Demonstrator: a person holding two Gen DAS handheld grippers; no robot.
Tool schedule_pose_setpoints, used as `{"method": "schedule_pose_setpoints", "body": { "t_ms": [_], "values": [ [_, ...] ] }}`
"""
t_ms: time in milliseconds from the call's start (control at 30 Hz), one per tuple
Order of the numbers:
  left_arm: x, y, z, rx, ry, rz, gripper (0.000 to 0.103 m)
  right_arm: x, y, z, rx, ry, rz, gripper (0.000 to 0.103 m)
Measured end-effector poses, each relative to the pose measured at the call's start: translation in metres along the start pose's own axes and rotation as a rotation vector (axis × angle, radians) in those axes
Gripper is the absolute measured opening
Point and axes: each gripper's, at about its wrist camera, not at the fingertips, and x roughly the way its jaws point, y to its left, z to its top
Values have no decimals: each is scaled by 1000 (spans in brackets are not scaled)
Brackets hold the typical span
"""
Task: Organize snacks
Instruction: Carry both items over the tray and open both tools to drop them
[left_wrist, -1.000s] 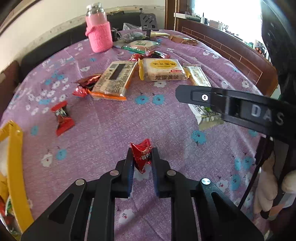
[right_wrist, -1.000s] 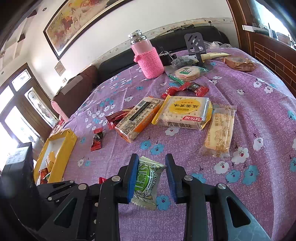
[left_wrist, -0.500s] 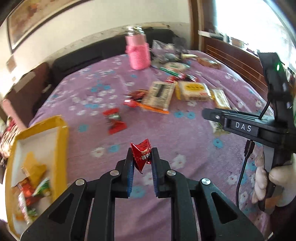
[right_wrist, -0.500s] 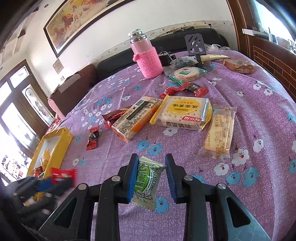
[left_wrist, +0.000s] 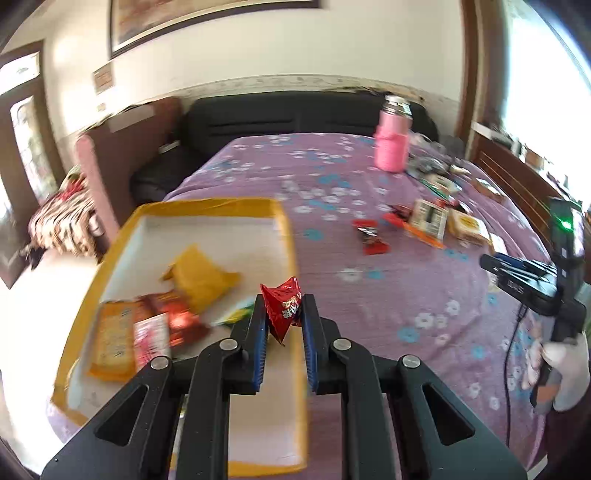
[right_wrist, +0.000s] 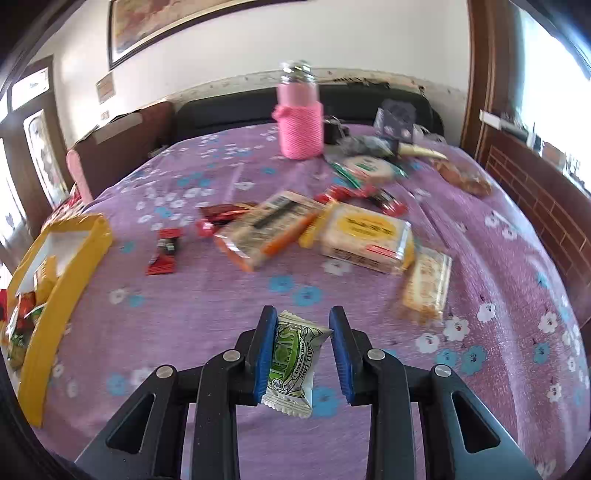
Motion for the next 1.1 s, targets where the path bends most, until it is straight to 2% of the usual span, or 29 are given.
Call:
{"method": "schedule_pose_setpoints", "body": {
  "t_ms": [200, 400, 533, 700, 767, 867, 933, 1000, 1067, 1100],
  "values": [
    [2, 51, -16, -121, 17, 17, 15, -22, 63, 9, -115, -30, 63, 30],
    [11, 82, -35, -193, 59, 28, 15, -41, 129, 19, -161, -2, 308, 30],
    [18, 93, -43, -226, 84, 27, 15, -44, 177, 24, -189, 70, 490, 30],
    [21, 97, -47, -242, 99, 2, 16, -31, 227, 15, -203, 205, 655, 30],
    [21, 98, -47, -247, 102, -2, 16, -24, 242, 9, -192, 252, 691, 30],
    [21, 103, -47, -271, 117, -21, 18, -14, 256, 0, -204, 278, 683, 30],
    [21, 105, -48, -286, 125, -18, 25, -9, 261, -3, -205, 294, 681, 33],
    [18, 109, -47, -301, 121, -2, 38, -5, 263, -5, -193, 304, 676, 35],
    [13, 112, -47, -314, 111, 18, 56, -3, 264, -4, -181, 305, 682, 37],
    [11, 113, -46, -319, 106, 28, 60, -4, 263, -3, -177, 300, 681, 38]
  ]
}}
